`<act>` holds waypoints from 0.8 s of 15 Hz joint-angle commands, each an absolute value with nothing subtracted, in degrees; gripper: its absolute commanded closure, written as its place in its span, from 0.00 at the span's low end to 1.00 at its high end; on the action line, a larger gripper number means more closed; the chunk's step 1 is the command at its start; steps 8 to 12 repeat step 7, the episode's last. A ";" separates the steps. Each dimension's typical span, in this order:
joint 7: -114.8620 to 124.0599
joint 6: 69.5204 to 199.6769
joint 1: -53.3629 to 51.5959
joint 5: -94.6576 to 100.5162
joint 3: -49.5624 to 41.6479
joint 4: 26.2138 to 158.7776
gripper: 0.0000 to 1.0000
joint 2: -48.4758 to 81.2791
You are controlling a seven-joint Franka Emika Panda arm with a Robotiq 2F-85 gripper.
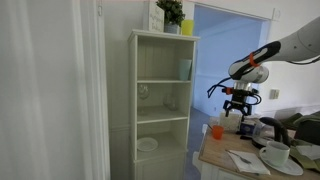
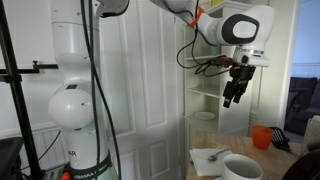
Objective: Take the spoon out of the teacup and put it on the paper towel
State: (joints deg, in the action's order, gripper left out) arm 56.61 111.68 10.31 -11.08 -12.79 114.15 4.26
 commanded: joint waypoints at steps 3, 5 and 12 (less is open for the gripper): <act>56.60 111.56 10.49 -11.05 -12.50 113.53 0.00 5.69; 56.60 111.56 10.47 -11.05 -12.52 113.51 0.00 6.15; 56.60 111.56 10.47 -11.05 -12.52 113.44 0.00 6.23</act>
